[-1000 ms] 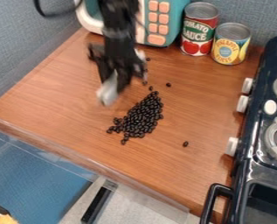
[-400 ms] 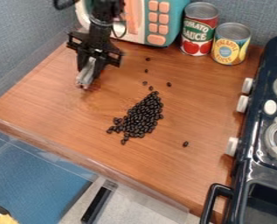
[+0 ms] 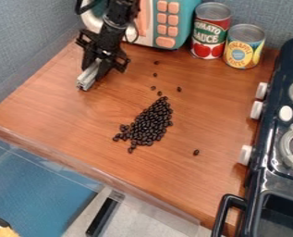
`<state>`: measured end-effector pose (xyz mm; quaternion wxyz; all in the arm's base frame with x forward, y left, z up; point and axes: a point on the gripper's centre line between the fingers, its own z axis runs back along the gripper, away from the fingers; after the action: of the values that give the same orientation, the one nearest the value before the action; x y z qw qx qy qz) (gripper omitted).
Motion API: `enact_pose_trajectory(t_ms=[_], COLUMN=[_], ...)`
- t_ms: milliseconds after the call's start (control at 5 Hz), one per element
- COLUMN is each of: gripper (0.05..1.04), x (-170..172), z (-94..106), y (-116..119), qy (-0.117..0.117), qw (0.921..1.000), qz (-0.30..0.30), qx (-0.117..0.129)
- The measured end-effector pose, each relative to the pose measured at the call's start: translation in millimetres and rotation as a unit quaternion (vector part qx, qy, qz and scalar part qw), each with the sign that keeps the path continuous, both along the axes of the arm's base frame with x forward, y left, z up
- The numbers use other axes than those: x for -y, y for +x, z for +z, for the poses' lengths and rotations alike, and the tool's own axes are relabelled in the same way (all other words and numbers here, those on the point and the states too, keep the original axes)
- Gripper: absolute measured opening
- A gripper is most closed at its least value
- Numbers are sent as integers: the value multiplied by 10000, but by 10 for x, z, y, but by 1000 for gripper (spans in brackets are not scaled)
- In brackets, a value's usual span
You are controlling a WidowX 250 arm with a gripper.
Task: Sweep into pile
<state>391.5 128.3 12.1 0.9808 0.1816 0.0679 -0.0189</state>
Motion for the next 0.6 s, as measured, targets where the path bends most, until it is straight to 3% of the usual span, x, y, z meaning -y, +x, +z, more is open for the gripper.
enact_pose_trajectory(t_ms=[400, 600], gripper=[382, 382], x=[24, 38], z=[-4, 1], y=[100, 96], qy=[-360, -375], qw=[9938, 9923], qz=[-1050, -1182], qx=[-39, -24])
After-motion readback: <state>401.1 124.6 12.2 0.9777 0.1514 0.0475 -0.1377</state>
